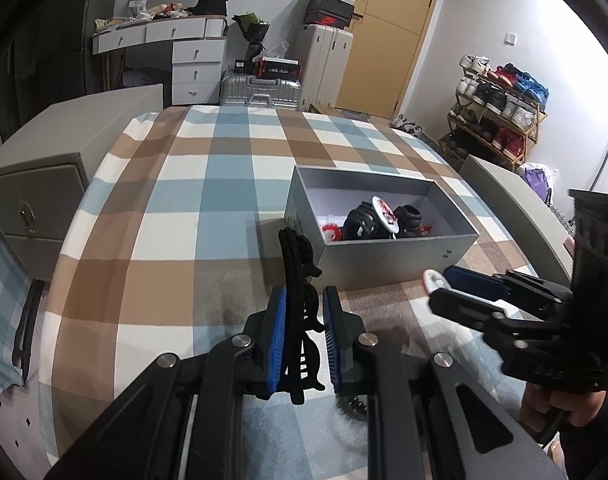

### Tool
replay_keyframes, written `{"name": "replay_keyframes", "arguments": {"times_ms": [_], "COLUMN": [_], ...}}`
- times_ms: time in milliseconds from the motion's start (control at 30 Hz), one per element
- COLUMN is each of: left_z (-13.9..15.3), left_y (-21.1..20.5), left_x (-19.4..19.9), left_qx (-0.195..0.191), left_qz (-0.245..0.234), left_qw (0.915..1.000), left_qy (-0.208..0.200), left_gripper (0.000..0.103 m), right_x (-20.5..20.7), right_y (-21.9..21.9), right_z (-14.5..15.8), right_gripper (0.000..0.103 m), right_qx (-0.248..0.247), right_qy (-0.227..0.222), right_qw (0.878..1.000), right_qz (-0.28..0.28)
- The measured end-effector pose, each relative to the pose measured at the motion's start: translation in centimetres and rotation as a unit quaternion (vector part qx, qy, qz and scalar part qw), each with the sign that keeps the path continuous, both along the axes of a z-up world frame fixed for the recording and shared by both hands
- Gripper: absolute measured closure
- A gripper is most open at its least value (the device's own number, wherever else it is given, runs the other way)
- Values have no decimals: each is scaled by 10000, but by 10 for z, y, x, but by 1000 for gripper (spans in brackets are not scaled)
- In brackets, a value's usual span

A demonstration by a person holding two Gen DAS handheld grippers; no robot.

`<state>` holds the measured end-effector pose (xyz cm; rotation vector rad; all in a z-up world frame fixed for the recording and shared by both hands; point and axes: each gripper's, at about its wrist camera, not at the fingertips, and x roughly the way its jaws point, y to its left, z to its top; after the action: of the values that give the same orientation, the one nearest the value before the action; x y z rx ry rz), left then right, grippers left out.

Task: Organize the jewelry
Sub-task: 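Grasp the white-backed round badge with the right gripper while the left gripper holds the clip, then carry the claw clip and the badge over the silver box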

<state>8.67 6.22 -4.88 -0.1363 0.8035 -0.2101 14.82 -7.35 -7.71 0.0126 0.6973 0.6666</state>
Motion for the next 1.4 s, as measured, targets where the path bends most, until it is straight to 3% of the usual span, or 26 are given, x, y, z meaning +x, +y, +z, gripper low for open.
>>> {"name": "replay_keyframes", "arguments": {"times_ms": [333,767,1133,1400], "left_z": [10,18,6,4], "left_y": [-8,-38,-50,-54], "left_x": [22,64,85,86], "left_qx": [-47,-211,-493,-363], "left_qz": [16,-482,-803,-932], "left_qw": [9999,9986,9952,9945], "left_qy": [-142,-77,251,303], "left_gripper": [90,90,90,90], "right_x": [7,47,83,93], "right_y": [-20,-29,-22,-15], "right_z": [30,34,28,15], "right_gripper": [61,61,61,61], "right_qx": [376,525,492,339], "right_qy": [-365,-457,-306,-68], "right_qw": [9985,9974,9982,9992], "right_qz": [-147,-178,-172,-192]}}
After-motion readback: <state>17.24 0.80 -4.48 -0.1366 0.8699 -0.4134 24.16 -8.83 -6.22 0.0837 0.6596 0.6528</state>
